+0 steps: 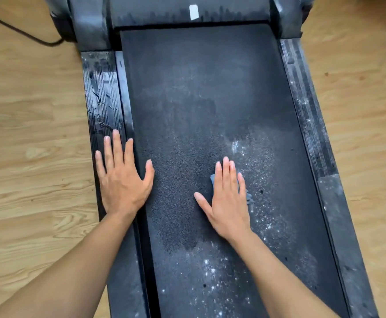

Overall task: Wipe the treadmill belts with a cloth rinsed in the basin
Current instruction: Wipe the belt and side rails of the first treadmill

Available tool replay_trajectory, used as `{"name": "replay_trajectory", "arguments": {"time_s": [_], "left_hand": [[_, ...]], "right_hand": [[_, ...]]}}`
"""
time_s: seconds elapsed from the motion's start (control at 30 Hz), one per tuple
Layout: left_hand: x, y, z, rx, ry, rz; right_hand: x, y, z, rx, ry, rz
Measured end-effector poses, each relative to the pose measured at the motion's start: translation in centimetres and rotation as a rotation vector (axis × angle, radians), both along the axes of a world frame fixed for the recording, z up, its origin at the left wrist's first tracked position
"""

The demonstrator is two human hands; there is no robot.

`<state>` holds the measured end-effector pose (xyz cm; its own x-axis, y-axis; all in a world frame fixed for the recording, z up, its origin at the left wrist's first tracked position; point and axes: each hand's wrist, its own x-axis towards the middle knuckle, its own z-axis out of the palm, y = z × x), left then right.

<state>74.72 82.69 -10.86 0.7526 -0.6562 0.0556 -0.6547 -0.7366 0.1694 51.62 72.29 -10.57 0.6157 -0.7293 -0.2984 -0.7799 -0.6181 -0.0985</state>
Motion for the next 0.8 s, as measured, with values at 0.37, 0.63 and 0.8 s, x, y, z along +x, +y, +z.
{"name": "replay_trajectory", "arguments": {"time_s": [0.37,0.63,0.8], "left_hand": [[-0.2,-0.3,0.8,0.041,-0.022,0.005],[-0.2,-0.3,0.8,0.022,-0.008,0.011],[-0.2,-0.2,-0.2,0.039,-0.036,-0.007]], "right_hand": [[7.3,-10.2,0.8,0.024,-0.073,0.021],[-7.1,0.9,1.1,0.055,0.043,0.024],[3.6,-9.6,-0.1,-0.062,-0.043,-0.074]]}}
